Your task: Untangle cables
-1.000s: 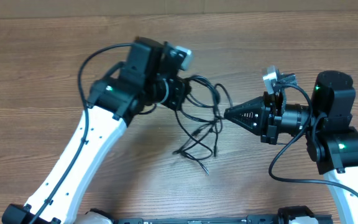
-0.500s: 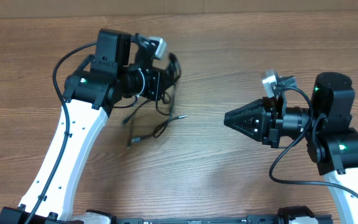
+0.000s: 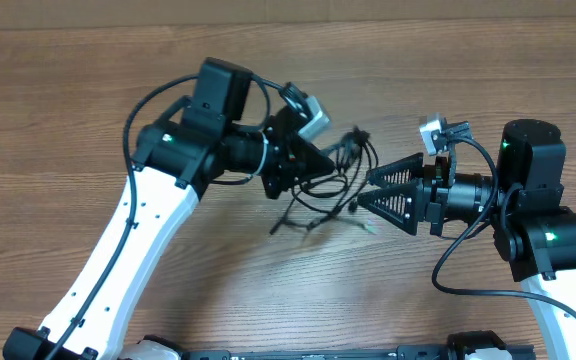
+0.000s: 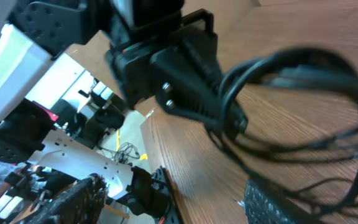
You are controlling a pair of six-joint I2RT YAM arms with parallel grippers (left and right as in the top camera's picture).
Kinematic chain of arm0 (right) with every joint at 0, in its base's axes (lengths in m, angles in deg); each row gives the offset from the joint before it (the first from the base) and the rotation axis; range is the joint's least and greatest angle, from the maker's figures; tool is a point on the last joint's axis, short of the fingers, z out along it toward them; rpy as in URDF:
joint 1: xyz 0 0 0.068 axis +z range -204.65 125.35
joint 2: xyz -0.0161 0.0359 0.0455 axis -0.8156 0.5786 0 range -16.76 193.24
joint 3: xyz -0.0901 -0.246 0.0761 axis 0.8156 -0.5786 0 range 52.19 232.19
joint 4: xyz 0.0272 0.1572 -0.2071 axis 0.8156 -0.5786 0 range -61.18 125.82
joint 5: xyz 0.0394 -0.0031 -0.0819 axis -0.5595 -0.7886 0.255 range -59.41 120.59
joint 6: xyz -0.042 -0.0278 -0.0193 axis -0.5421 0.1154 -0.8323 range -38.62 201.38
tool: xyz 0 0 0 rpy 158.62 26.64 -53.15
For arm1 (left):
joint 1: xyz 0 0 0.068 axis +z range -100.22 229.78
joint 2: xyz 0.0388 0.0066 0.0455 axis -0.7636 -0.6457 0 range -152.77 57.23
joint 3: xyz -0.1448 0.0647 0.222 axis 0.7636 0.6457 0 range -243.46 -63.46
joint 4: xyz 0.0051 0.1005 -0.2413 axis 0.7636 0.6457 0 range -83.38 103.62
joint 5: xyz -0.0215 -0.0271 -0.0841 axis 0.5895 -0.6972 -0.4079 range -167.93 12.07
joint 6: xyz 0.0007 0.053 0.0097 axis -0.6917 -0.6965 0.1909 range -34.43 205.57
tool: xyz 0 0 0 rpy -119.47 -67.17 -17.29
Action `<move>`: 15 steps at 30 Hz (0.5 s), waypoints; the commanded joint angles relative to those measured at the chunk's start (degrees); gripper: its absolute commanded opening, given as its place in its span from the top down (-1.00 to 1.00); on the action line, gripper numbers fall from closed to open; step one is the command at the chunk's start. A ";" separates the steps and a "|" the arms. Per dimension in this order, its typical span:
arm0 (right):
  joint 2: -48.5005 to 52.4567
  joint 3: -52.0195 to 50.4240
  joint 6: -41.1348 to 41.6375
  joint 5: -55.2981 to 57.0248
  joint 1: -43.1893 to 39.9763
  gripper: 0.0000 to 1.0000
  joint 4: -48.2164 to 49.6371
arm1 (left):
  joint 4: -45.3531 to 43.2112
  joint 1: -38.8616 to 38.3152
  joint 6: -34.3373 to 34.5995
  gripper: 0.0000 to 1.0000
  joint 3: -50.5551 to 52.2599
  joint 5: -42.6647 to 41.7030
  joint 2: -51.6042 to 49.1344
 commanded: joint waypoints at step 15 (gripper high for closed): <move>-0.61 0.55 -0.09 5.27 0.24 0.02 0.24 | -3.10 -9.49 -2.54 0.91 -0.76 2.78 -0.09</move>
